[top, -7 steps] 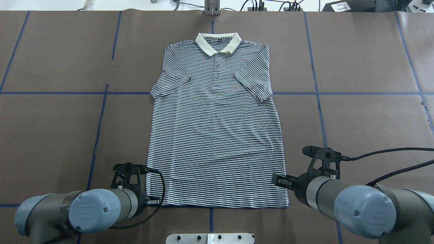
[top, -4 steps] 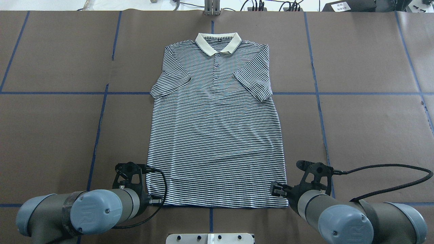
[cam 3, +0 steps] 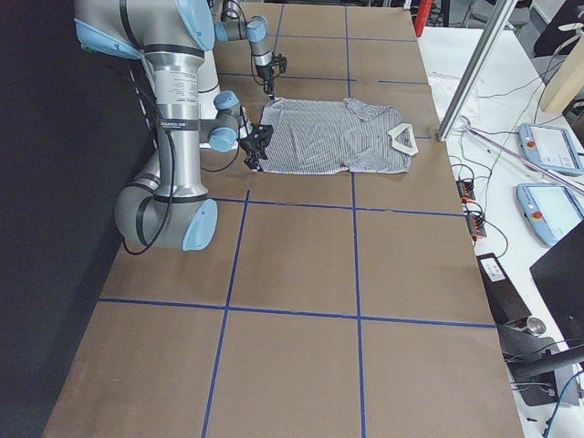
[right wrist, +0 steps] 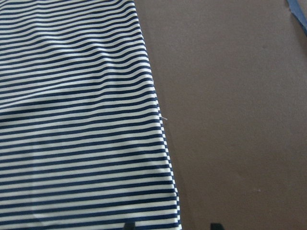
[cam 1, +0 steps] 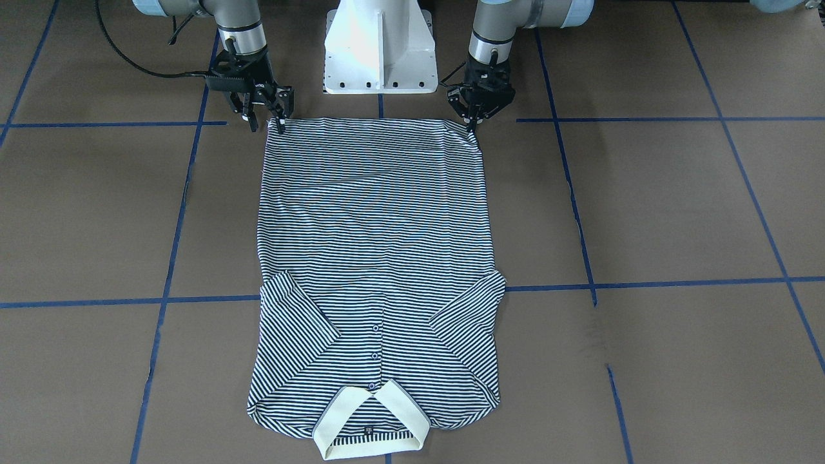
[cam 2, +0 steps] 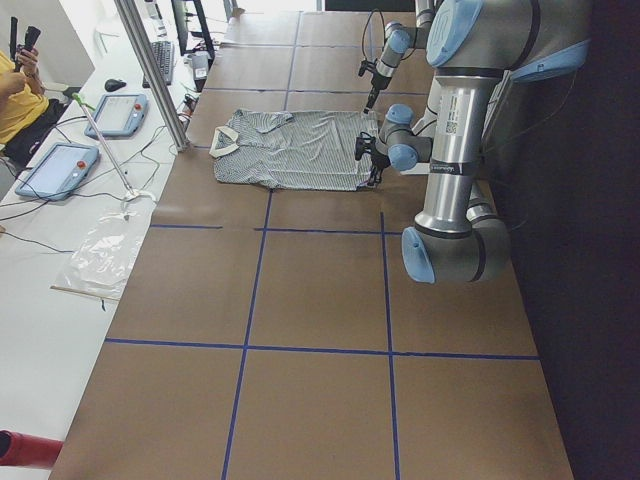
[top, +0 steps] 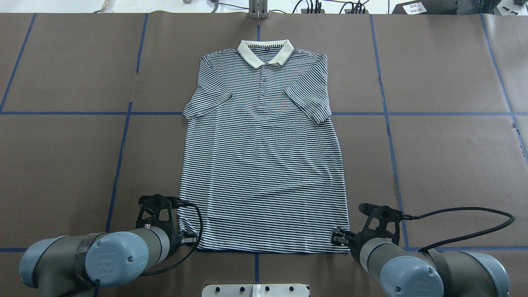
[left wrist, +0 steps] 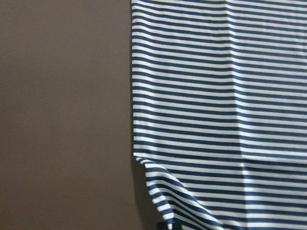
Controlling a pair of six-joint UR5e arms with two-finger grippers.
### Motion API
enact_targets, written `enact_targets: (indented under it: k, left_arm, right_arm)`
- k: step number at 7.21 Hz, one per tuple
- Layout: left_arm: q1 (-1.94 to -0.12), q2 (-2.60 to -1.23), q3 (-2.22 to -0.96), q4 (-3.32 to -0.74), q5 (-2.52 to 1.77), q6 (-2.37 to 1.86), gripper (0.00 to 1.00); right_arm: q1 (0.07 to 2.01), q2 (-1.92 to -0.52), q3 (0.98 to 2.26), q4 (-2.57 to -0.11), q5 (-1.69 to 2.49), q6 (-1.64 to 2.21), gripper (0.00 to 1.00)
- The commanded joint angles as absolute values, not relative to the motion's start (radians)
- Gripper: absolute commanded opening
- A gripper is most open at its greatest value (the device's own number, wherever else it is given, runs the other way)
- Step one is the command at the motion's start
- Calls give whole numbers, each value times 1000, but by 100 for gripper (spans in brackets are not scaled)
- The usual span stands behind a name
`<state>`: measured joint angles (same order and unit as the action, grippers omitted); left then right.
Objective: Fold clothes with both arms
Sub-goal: 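Grasp the hem corners nearest the robot with both grippers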
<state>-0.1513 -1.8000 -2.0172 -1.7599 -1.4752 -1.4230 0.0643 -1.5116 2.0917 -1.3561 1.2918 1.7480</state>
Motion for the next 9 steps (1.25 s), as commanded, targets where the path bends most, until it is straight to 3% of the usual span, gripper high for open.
enact_targets:
  k: [1,5,6,7,8,9]
  left_arm:
    - [-150,-1799,-2019,-1759,-1438,-1425,0]
    - [-141,-1799,-2019,-1759,-1437,-1425,0]
    - [-140,-1799,-2019,-1759,-1437,-1425,0]
    - [-138,-1799,-2019,-1759,-1437,-1425,0]
    - [-138,-1799,-2019,-1759,-1437,-1425,0]
    - [-138,-1799,-2019,-1759,-1439,-1425,0]
  right_arm:
    - [51,-1511,2088,-1356,1286,1755,57]
    - [5,-1511,2088,-1356,1270,1763,48]
    - [2,-1511,2088,-1358,1269,1763,39]
    - [2,-1511,2088,-1358,1270,1761,11]
    - [0,-1511,2088,-1358,1270,1759,0]
    - [0,-1511,2089,-1359,1273,1755,0]
